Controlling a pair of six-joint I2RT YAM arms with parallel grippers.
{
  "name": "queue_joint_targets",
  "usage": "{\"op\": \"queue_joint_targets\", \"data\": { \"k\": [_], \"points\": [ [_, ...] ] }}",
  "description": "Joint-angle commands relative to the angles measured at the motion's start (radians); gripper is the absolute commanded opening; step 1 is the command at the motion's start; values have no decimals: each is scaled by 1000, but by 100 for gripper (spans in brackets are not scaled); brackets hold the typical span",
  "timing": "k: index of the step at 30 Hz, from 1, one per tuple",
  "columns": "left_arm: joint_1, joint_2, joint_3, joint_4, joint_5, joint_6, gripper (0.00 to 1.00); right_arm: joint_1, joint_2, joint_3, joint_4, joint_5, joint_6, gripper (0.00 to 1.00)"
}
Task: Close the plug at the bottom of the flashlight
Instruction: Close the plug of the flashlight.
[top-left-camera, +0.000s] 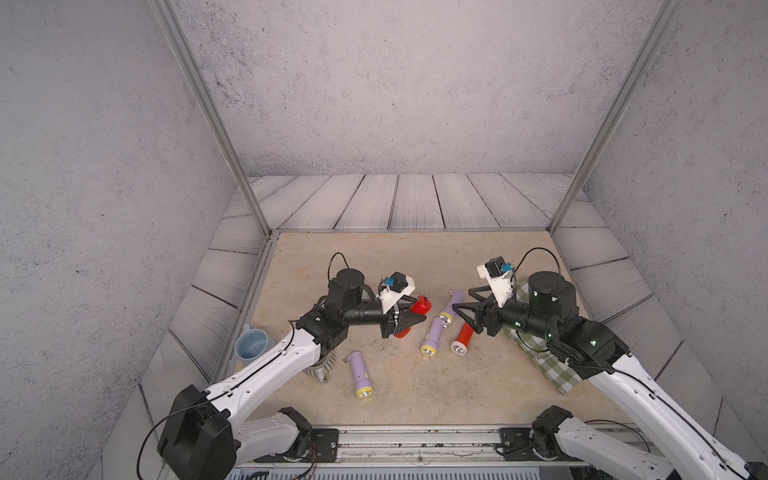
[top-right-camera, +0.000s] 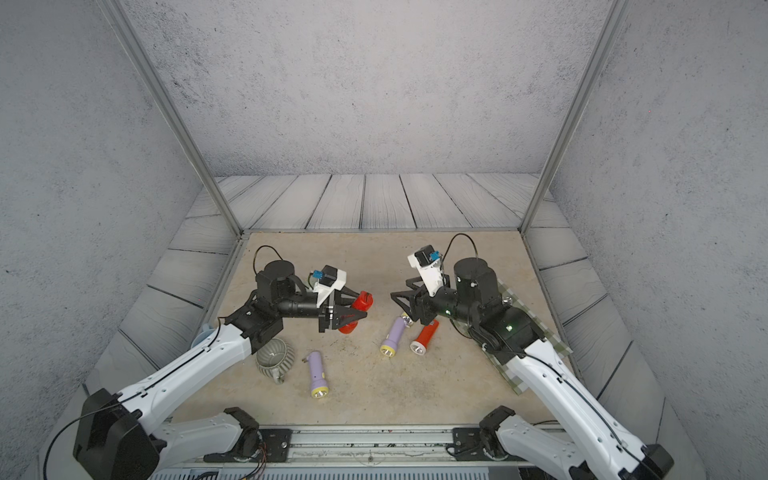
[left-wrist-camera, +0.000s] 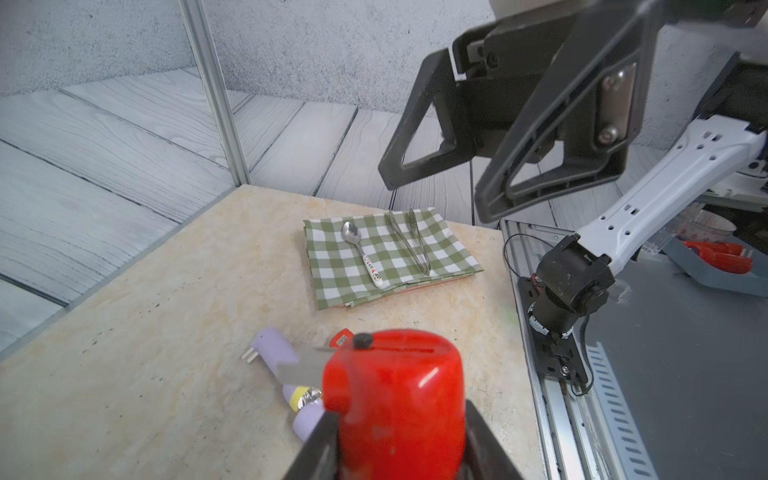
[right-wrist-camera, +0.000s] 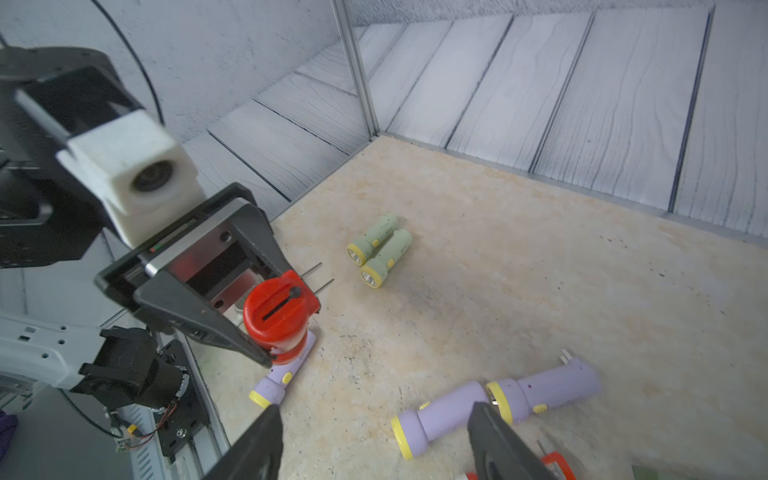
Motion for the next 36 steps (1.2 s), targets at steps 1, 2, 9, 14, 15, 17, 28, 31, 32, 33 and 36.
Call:
{"op": "queue_joint_targets", "data": {
  "k": [1, 2, 9, 14, 15, 17, 28, 31, 32, 33, 36],
  "points": [
    [38, 0, 48, 44, 174, -12, 0, -3, 12, 31, 71, -77, -24, 69],
    [48, 1, 50, 46, 201, -13, 0, -2, 29, 46, 73, -77, -29, 66],
    [70, 8, 58, 22, 260, 6, 0, 26, 200, 237, -67, -68, -131, 57],
    [75, 30, 72, 18, 301, -2, 0, 98, 216, 283, -63, -64, -224, 49],
    [75, 33, 74, 16, 313, -2, 0, 119, 222, 296, -84, -47, -247, 49],
    [77, 39, 84, 7, 327, -3, 0, 179, 240, 328, -144, 22, -311, 49],
    [78, 35, 91, -11, 337, 0, 0, 238, 236, 310, -171, 41, -348, 49],
    [78, 39, 94, -12, 340, 0, 0, 243, 245, 308, -171, 43, -352, 53],
    [78, 41, 96, -12, 341, -1, 0, 243, 248, 311, -173, 51, -354, 54],
    [78, 42, 95, -12, 342, 0, 0, 245, 252, 313, -173, 57, -355, 54],
    [78, 47, 96, -13, 346, 0, 0, 249, 260, 319, -169, 59, -357, 54]
  ]
}}
